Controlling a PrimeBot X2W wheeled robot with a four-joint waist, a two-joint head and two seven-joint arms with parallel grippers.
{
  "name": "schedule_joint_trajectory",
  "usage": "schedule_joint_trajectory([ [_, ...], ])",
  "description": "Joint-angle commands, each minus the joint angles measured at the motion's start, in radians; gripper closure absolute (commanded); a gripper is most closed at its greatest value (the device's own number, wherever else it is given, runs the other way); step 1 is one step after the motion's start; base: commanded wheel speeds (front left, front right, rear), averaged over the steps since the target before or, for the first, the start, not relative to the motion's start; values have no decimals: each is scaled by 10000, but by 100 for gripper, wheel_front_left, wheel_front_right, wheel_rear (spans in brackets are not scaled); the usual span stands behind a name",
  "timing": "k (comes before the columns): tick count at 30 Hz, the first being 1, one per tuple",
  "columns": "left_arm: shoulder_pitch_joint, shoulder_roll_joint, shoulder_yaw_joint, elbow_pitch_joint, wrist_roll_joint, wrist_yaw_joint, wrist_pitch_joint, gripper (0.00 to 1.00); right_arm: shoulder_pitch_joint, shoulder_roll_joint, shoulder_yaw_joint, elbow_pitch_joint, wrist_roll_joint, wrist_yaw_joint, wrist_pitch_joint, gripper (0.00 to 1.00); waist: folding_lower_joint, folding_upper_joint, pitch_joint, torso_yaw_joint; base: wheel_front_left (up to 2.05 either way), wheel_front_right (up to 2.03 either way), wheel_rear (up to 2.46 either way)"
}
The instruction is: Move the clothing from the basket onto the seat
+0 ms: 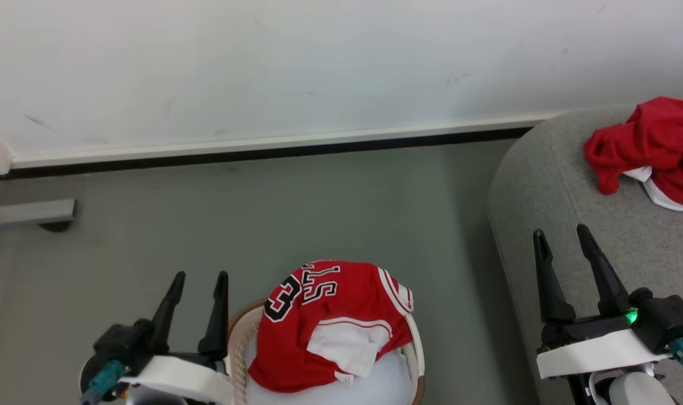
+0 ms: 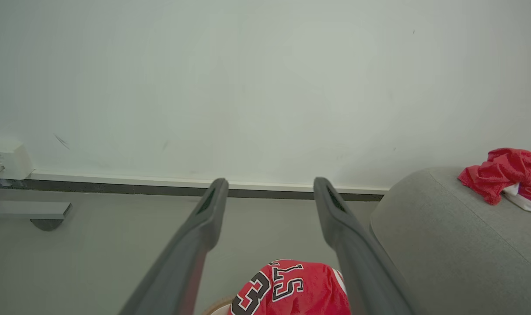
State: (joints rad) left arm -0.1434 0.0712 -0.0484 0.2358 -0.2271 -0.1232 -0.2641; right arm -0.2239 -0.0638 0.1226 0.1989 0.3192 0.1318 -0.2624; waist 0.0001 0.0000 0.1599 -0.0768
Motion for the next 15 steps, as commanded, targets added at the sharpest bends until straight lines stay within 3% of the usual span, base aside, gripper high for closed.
schedule_joint_trajectory([
  [1,-283,121,-56,151,142,-24,-5,0,-142,-2,-59,-34,0,-22,-29,0,-1,0,558,-353,0,0,0],
  [15,-2972,1273,-2037,4083,-132,-77,84,0,-1320,139,-68,-701,448,-22,-20,0,-1,0,3180,-1620,0,0,0],
])
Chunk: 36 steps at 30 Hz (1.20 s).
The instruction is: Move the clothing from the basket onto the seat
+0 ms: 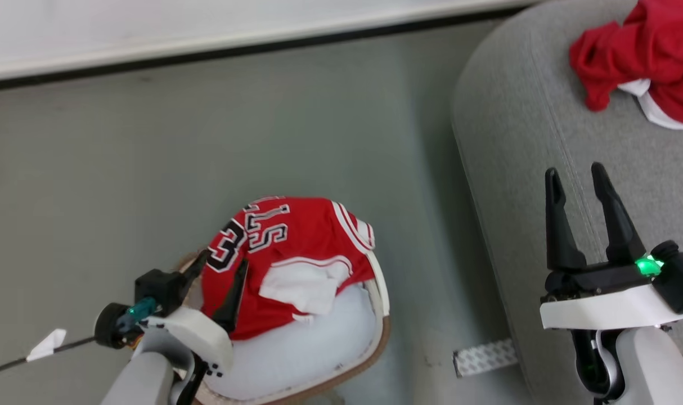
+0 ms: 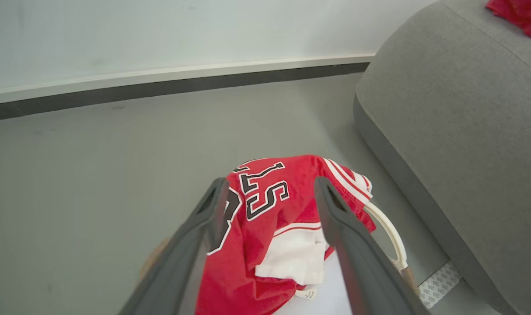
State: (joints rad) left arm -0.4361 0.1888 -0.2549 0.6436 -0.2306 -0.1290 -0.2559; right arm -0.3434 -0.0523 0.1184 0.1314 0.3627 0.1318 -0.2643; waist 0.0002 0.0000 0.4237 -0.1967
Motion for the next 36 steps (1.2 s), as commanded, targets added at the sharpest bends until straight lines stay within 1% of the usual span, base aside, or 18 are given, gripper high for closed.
schedule_joint_trajectory([
  [1,-225,184,-140,269,-131,-20,54,0,-178,26,1,-74,99,-22,1,0,-2,0,721,-517,0,0,0],
  [7,-1160,526,-1201,1781,-583,-22,551,0,-444,24,17,-313,462,-22,0,0,-2,0,1564,-986,0,0,0],
  [14,-2070,911,-2226,2971,-1349,-4,1229,0,-642,28,134,-565,801,-22,0,0,-2,0,2463,-1472,0,0,0],
  [21,-3187,1404,-2768,3919,-1595,-3,1751,0,-784,26,300,-686,1242,-22,0,0,-2,0,3391,-1810,0,0,0],
  [24,-3661,1632,-2930,4279,-1537,-3,1945,0,-933,29,441,-701,1449,-22,0,0,-2,0,3777,-1950,0,0,0],
  [31,-4328,1713,-3302,4821,-1556,-4,2429,0,-1092,26,661,-765,1794,-22,0,0,-2,0,4397,-2181,0,0,0],
  [36,-4592,1594,-3465,5056,-1810,-4,2429,0,-1116,27,779,-784,1940,-22,-1,0,-2,0,4654,-2292,0,0,0],
])
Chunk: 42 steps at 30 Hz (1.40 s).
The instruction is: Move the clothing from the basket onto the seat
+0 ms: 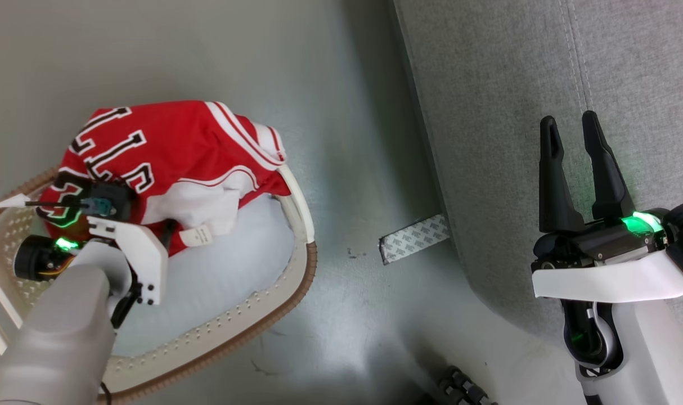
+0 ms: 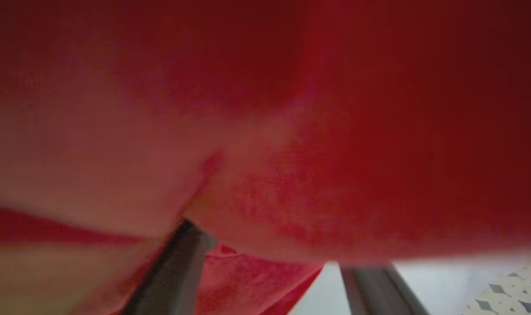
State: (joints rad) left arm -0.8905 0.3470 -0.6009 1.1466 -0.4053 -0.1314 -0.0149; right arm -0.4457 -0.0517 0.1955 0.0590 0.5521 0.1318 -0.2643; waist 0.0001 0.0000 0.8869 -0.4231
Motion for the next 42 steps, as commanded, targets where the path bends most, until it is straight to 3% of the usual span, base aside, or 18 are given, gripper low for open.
schedule_joint_trajectory([
  [1,-61,-18,-38,42,-125,21,15,0,-94,21,15,-56,42,-22,-1,0,-1,0,43,-33,0,0,0],
  [2,-78,-33,-69,57,-206,21,-10,20,-95,21,17,-57,33,-22,-1,0,-1,0,58,-35,0,0,0],
  [3,-96,-35,-105,72,-239,20,-48,75,-103,21,24,-47,42,-22,-1,0,-1,0,69,-32,0,0,0],
  [4,-108,-56,-125,58,-309,16,-129,100,-115,21,30,-26,38,-22,-1,0,-1,0,73,-22,0,0,0],
  [15,466,-445,-897,-146,-908,13,-969,100,-194,15,-31,333,-417,-22,-1,0,-1,0,-1021,465,0,0,0],
  [23,1377,-1268,-2070,-565,-1240,15,-2002,100,264,8,-438,848,-1314,-22,-1,0,-1,0,-3354,1480,0,0,0],
  [29,1746,-1534,-2440,-1044,-1657,15,-2437,100,553,0,-517,1179,-1814,-22,1,0,-1,0,-4884,2015,0,0,0],
  [33,1937,-1523,-2378,-1728,-1741,14,-2501,100,872,0,-582,1389,-2067,-22,1,0,-1,0,-5859,2243,0,0,0],
  [42,2736,-1196,-1246,-4304,-1052,274,-2503,100,1730,0,-596,1719,-2170,-22,1,0,-1,0,-7593,2516,0,0,0],
])
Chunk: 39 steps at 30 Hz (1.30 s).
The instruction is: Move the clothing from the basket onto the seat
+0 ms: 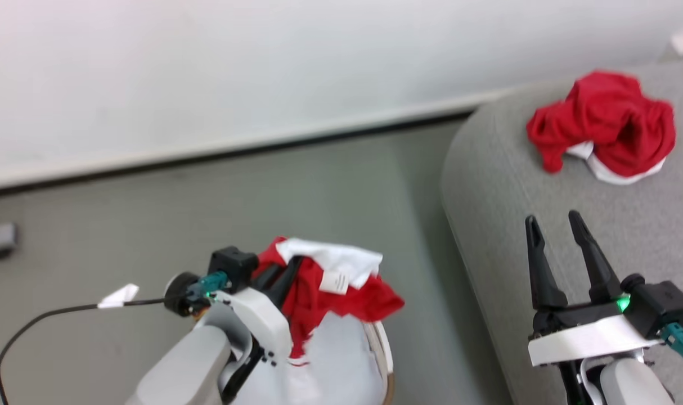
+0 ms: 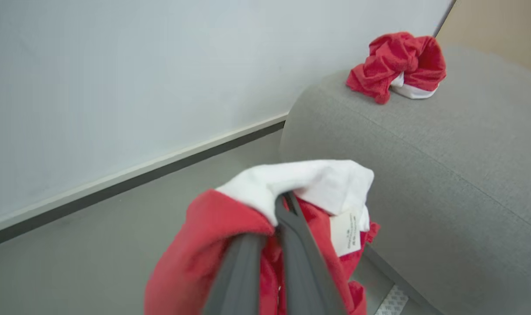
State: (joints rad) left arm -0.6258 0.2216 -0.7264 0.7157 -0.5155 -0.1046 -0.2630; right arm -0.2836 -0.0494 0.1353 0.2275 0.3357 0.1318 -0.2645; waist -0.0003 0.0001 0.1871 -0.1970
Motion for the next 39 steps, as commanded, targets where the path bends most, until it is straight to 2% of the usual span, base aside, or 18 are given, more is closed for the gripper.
schedule_joint_trajectory([
  [1,167,70,146,-282,100,57,-22,100,187,-21,6,50,16,-22,3,0,3,-1,-746,285,0,0,0],
  [10,203,383,883,-2571,300,284,12,100,739,-20,239,235,148,-22,3,0,3,-1,-1717,655,0,0,0],
  [21,-593,743,1214,-4799,-1,680,1159,100,819,-23,864,311,347,-22,3,0,3,-1,-1855,1043,0,0,0],
  [32,-343,917,1235,-5552,-130,953,1503,100,747,-27,1364,509,273,-22,3,0,3,-1,-1773,1090,0,0,0],
  [39,-619,757,1145,-5625,-168,981,1609,100,339,-39,3073,1004,274,-22,61,0,3,-1,-1708,1159,0,0,0],
])
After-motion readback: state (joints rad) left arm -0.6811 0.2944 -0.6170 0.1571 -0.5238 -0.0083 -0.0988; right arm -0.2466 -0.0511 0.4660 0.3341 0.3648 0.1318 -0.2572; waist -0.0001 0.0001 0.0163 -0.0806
